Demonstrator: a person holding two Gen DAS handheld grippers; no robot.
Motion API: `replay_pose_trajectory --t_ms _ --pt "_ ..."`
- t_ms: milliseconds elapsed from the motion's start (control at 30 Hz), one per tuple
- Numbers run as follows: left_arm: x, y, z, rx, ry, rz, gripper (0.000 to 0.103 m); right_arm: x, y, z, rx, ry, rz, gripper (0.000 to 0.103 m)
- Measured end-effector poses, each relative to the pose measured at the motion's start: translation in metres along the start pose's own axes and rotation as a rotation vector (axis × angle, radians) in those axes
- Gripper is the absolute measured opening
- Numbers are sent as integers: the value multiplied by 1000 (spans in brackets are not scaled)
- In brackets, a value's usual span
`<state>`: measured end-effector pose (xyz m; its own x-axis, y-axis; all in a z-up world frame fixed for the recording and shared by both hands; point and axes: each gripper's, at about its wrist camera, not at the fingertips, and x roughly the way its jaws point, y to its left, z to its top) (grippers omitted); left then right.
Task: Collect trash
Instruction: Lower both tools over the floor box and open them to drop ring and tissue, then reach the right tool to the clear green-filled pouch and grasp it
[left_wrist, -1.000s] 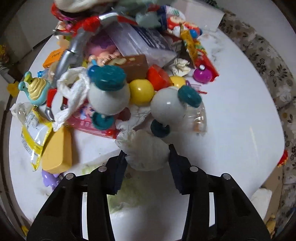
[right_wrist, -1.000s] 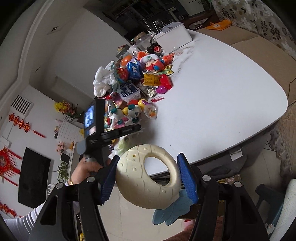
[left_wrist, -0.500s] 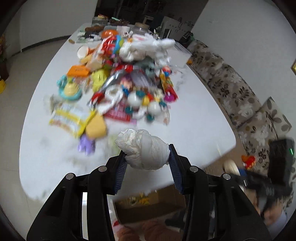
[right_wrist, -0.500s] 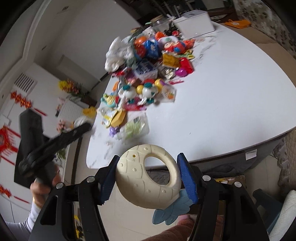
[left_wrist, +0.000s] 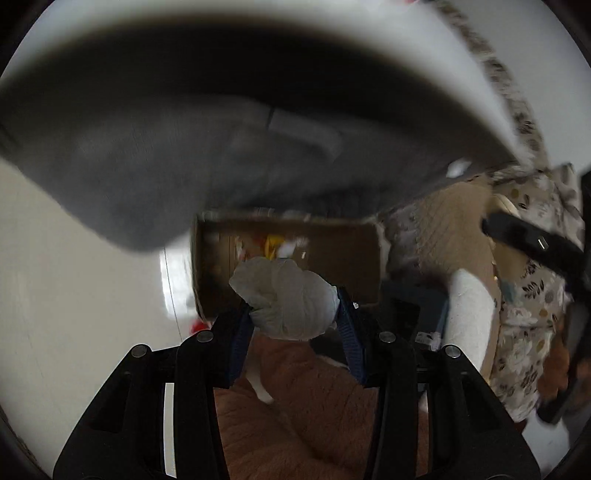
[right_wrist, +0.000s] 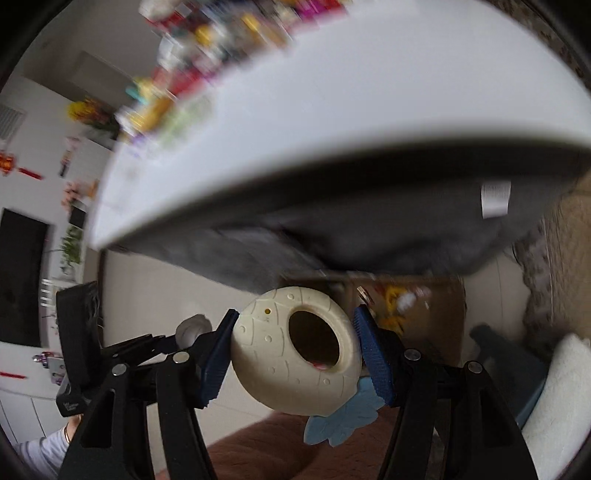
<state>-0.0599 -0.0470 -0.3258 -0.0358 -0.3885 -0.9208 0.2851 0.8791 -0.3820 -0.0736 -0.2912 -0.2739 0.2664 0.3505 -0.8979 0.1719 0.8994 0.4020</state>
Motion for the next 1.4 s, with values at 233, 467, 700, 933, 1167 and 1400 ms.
replay_pose_trajectory --t_ms 233,467,700,933,1167,1400 --pt "140 18 3 -32 190 163 63 118 -58 -20 16 136 -233 66" --pt "202 47 -3 -94 323 252 72 187 -98 -29 -15 237 -415 85" --pt "190 52 -2 -148 313 236 72 178 -96 -23 -45 242 -417 89" --pt "153 47 1 -151 286 222 72 149 -75 -16 -20 223 -388 89" --pt "55 38 -4 -140 161 155 72 66 -8 -4 -80 101 -234 89" --pt "-36 49 -20 -204 1 114 81 -27 89 30 -243 -103 -18 94"
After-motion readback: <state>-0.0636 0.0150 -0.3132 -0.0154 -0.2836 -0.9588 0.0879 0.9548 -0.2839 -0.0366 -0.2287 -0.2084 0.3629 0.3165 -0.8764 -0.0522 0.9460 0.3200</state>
